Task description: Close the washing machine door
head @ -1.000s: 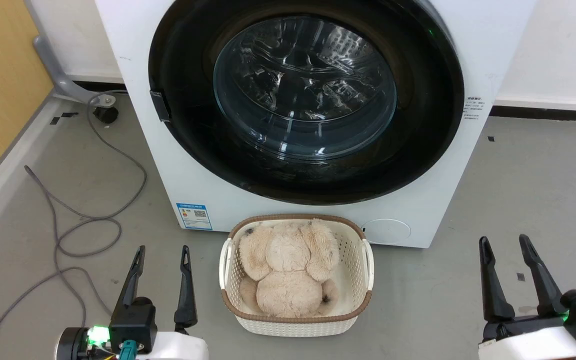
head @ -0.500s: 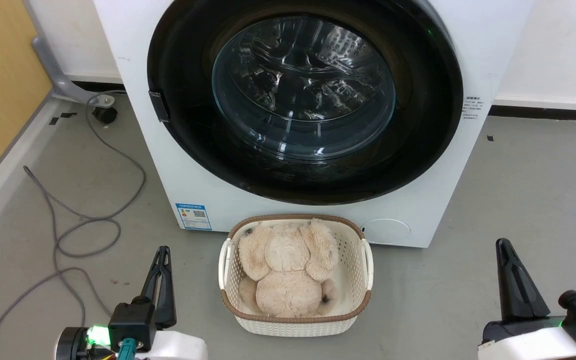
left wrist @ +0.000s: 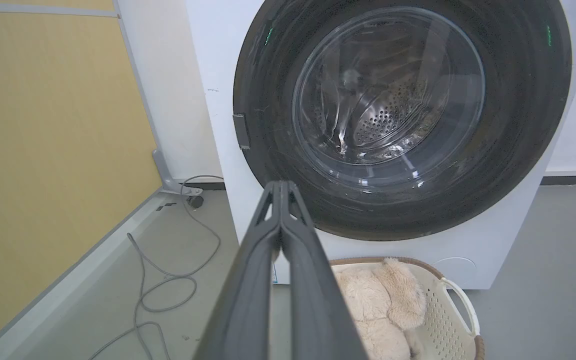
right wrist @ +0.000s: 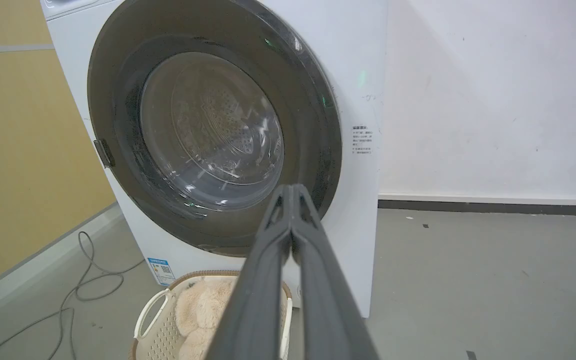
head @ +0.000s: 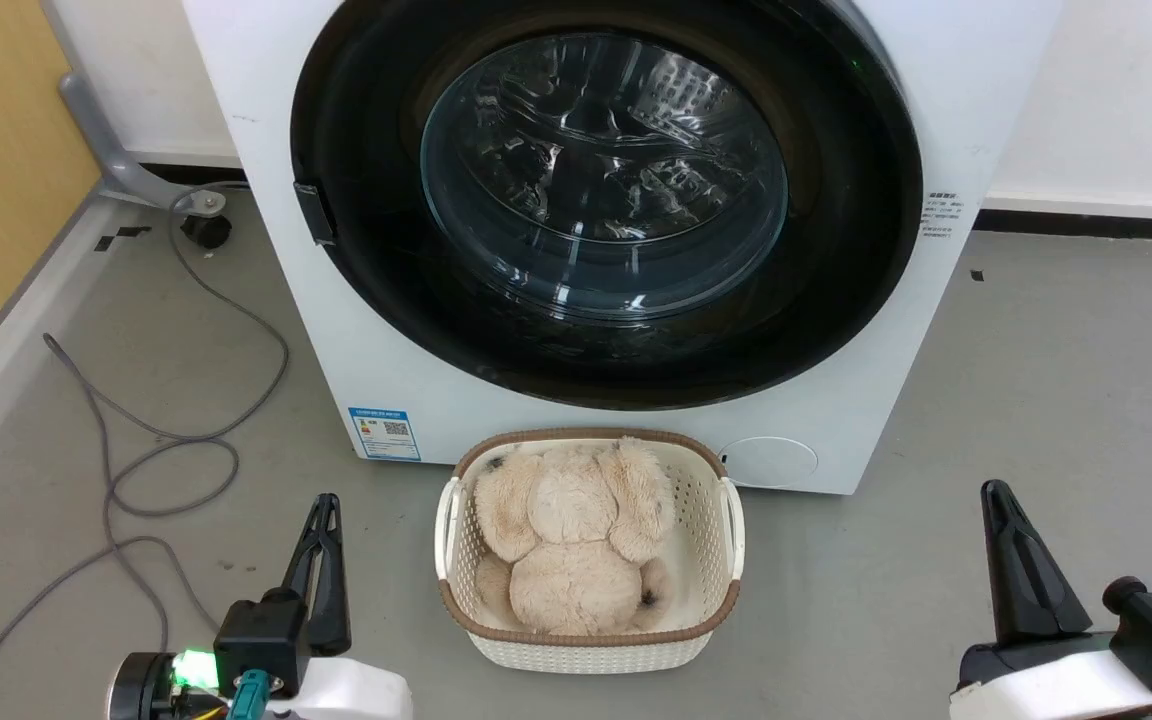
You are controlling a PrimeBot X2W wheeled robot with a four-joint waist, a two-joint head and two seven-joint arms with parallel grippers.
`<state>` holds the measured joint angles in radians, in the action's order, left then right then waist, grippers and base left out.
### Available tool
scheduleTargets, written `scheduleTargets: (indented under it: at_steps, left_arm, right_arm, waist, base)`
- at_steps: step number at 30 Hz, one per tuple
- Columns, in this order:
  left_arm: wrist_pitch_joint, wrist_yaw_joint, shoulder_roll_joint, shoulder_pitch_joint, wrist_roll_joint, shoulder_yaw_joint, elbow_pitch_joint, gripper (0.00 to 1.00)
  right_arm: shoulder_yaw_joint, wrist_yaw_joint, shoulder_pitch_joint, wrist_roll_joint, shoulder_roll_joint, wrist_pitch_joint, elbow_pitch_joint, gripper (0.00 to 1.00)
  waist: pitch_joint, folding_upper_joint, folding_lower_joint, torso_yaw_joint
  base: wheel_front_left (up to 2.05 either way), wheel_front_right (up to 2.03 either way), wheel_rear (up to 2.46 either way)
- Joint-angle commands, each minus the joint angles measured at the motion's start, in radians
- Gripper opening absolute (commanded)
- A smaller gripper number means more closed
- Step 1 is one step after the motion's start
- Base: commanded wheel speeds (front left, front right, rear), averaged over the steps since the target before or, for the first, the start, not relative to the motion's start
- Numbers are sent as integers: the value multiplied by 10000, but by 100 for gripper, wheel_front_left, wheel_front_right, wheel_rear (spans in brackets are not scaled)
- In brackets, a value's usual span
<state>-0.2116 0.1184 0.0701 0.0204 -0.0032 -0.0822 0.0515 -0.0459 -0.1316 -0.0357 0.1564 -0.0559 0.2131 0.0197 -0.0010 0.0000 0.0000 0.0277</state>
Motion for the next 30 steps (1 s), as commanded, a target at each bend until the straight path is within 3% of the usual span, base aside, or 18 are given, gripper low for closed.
scheduleTargets:
  at_steps: [1, 30]
  left_arm:
    - [47, -69, -30, -37, 6, 45, -59, 0]
    - [639, -388, -78, -85, 13, 267, -190, 0]
  right_arm:
    - [24, 2, 59, -70, 11, -50, -34, 0]
    - [149, 4, 144, -498, 24, -646, -81, 0]
  waist:
    - [0, 0, 0, -3]
    - [3, 0, 0, -81]
  base:
    - [0, 0, 0]
    - [0, 0, 0]
